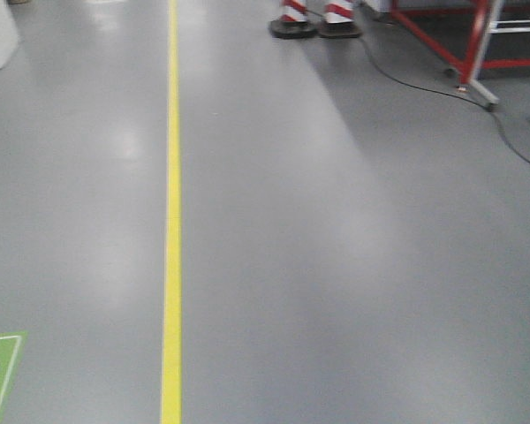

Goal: Move and align brake pads A on conveyor
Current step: 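Drive forward along the yellow floor line past the striped cones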

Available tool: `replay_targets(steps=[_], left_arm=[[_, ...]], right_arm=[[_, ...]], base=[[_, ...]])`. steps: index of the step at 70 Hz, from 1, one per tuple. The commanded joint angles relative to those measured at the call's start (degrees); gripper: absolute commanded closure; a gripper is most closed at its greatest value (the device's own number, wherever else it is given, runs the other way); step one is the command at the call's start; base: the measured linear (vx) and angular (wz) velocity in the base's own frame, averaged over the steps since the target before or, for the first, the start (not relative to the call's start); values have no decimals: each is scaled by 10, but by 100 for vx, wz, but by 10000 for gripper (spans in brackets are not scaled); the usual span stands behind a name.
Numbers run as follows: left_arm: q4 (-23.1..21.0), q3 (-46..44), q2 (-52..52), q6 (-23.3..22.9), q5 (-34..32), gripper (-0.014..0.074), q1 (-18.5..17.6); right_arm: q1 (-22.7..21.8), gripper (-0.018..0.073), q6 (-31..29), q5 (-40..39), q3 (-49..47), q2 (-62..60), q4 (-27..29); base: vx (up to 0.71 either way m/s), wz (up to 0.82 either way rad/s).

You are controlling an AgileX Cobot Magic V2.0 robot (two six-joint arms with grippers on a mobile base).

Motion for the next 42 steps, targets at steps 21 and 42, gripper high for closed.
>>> replay_targets(steps=[21,42], left_arm=[[-4,-16,2,-1,-52,603,-3],[-4,-16,2,-1,-52,603,-3]], right_arm=[[-5,557,-3,-53,-16,2,-12],[-5,557,-3,-52,-16,2,-12]], base=[[23,51],[34,26]])
